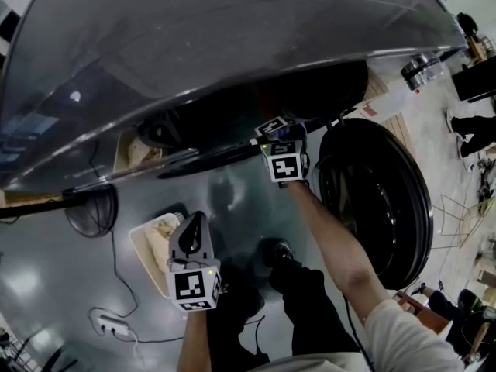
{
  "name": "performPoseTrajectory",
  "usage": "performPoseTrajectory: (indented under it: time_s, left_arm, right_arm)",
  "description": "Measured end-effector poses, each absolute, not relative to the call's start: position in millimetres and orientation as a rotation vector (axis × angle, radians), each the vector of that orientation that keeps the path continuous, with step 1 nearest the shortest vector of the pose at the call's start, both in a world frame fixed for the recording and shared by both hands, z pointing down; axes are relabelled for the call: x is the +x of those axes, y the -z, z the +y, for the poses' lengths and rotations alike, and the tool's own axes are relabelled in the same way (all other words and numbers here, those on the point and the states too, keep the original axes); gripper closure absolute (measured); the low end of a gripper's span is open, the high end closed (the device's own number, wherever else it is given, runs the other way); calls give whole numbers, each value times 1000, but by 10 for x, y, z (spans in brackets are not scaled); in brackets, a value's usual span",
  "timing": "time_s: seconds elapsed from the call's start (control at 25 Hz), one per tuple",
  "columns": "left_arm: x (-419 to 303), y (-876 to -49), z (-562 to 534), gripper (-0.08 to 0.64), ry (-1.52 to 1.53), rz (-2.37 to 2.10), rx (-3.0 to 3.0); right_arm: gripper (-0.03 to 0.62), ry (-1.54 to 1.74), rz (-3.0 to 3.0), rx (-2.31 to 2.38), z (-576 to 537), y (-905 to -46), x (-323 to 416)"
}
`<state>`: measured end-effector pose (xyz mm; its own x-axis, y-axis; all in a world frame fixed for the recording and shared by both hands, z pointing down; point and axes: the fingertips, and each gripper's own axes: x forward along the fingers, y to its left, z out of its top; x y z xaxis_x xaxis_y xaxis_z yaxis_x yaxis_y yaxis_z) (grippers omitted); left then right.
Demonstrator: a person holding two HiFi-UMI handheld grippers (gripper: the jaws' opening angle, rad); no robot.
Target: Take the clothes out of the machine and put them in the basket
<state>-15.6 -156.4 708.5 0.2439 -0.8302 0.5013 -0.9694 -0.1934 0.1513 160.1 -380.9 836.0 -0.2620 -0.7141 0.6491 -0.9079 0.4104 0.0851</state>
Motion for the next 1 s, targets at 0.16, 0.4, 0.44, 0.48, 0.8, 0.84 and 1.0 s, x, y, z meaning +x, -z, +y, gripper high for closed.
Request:
performPoseTrajectory:
  time_s: [0.16,0.4,0.44,0.48,0.8,0.84,1.0]
  left_arm:
    - [-244,-7150,-1522,541,-433,-1658,2084]
    - [-270,-7172,-1506,541,-417,-1667,2067]
    - [-255,-7176,-1497,541,-417,-1669,2069]
    - [-241,-7186,-1485,541,-418,-1669,2065]
    - [-205,-7113,-1399,541,-418,-1670,2043]
    - [-199,-7087,-1377,541,-419,-1667,2040]
    - [-198,-6949,-1313,541,-416,-1666,2020]
  right_arm:
    - [196,-429,-1995,1352,-3840,-8573,1604]
    - [208,-426,-1975,1372,-3858,-8586,1627]
    - [232,-421,-1966,1376,-3852,-8573,1658]
    - [265,-411,-1952,1381,-3844,-8545,1694]
    - [454,-328,-1974,1283,-3800,-8432,1718]
    - [457,-355,-1976,1273,-3752,-8431,1734]
    - [462,-452,-1981,1249,-3519,-8283,1705]
